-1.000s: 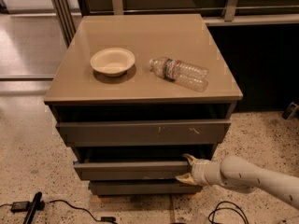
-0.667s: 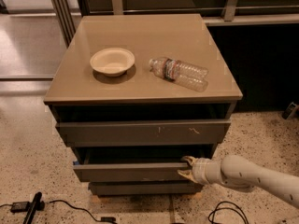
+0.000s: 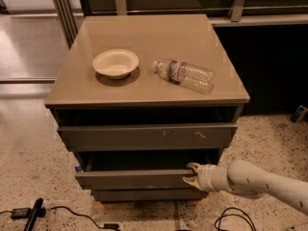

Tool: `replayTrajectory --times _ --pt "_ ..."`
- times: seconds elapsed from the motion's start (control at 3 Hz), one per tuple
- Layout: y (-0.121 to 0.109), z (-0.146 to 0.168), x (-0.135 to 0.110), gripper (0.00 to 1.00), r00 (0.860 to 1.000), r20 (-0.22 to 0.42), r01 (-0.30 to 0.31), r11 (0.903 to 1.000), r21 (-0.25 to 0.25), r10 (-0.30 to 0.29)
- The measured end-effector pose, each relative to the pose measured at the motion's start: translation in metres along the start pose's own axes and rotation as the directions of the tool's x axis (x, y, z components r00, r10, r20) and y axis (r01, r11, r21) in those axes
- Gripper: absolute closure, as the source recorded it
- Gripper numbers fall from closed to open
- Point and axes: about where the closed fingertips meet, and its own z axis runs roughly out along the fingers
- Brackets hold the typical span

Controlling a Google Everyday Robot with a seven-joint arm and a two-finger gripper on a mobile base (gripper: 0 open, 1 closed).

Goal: Open middle drawer

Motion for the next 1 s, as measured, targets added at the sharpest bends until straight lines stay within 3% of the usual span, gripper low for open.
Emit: replayTrajectory --times 0.33,1.0 --pt "0.0191 -0.0096 0.0041 1.0 1.0 -0.009 -0.016 0.9998 0.008 0.016" --pt "0.0252 -0.0174 0.0028 1.0 0.999 -0.014 -0.028 0.9995 0.014 0.029"
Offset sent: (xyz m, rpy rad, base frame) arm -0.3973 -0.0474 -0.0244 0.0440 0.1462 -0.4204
